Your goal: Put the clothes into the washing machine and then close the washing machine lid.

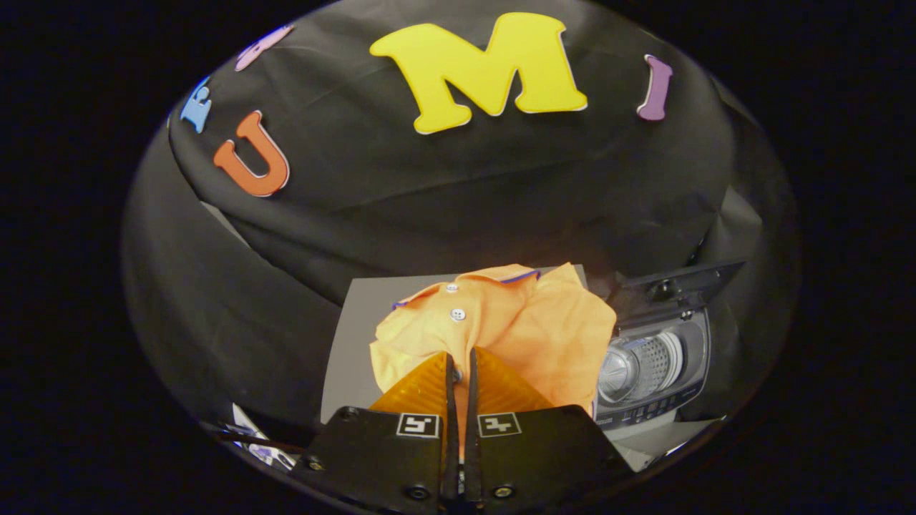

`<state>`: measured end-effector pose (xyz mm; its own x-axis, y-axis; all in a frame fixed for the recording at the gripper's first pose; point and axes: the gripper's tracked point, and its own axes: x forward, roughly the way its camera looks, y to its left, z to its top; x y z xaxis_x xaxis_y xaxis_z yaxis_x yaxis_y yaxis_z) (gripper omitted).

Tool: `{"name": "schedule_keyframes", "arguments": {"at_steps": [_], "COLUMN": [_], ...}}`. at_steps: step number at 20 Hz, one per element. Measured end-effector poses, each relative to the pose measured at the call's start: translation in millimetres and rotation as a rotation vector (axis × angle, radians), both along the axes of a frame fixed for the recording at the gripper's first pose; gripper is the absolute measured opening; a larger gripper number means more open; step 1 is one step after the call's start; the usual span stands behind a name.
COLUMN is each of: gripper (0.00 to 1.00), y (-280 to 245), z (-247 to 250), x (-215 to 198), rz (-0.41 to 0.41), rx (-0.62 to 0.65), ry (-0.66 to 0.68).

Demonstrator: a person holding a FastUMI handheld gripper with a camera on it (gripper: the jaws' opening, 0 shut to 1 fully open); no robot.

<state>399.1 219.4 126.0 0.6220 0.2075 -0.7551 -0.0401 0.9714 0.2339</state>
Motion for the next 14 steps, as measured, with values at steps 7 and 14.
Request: {"name": "schedule_keyframes", "arguments": {"at_steps": [7, 14], "gripper": [0.07, 0.07], "y": [-35, -77], "z": [32, 58], "x": [-22, -46], "rz": [-0.099, -0.19], "rx": [0.059, 0.078], "ry": [-0.08, -0.138]}}
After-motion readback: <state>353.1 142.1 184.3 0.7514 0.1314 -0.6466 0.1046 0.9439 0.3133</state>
